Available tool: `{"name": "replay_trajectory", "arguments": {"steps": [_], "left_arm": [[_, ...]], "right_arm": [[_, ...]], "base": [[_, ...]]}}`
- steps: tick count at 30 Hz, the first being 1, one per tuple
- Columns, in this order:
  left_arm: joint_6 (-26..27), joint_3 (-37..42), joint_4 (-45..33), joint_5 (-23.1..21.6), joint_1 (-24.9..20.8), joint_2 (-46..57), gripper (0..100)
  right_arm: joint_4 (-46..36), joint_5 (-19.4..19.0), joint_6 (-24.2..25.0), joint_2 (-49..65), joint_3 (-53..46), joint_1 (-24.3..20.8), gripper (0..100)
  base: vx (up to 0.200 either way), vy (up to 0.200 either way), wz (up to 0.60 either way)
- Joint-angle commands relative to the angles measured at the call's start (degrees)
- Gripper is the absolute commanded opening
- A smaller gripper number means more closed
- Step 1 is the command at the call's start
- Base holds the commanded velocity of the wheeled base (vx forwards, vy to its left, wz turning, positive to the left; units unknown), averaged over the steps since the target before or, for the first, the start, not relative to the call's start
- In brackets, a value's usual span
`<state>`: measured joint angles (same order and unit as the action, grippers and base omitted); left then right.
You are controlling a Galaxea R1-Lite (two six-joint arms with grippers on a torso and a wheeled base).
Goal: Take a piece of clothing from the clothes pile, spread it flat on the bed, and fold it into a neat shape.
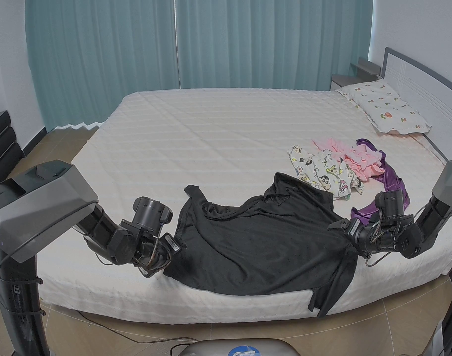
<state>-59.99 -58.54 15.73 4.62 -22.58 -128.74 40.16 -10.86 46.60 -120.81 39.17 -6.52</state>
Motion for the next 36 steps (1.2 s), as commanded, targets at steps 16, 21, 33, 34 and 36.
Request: {"name": "replay_trajectory", "arguments": {"steps": [16, 21, 33, 34, 36], "left_arm": [[4.0, -5.4, 0.0, 5.5, -0.9, -7.8, 100], [7.1, -4.1, -0.3, 6.9, -1.9, -8.4, 0], [9.2, 4.3, -3.1, 12.3, -0.6, -3.5, 0], [10.5, 4.8, -6.4, 12.3, -0.4, -2.2, 0], [10.9, 4.5, -9.4, 12.3, 0.3, -1.8, 0]], "right_arm": [[0.4, -0.4, 0.1, -0.2, -0.6, -0.2, 100], [0.4, -0.4, 0.0, -0.4, -0.6, -0.2, 100], [0.4, -0.5, 0.0, 0.0, -1.2, -0.1, 100], [0.4, -0.5, 0.0, 0.0, -1.3, -0.1, 100], [0.4, -0.5, 0.0, -0.2, -1.3, -0.1, 100]], "base": [[0.000, 0.000, 0.00], [0.000, 0.000, 0.00], [0.000, 0.000, 0.00], [0.000, 0.000, 0.00], [0.000, 0.000, 0.00]]}}
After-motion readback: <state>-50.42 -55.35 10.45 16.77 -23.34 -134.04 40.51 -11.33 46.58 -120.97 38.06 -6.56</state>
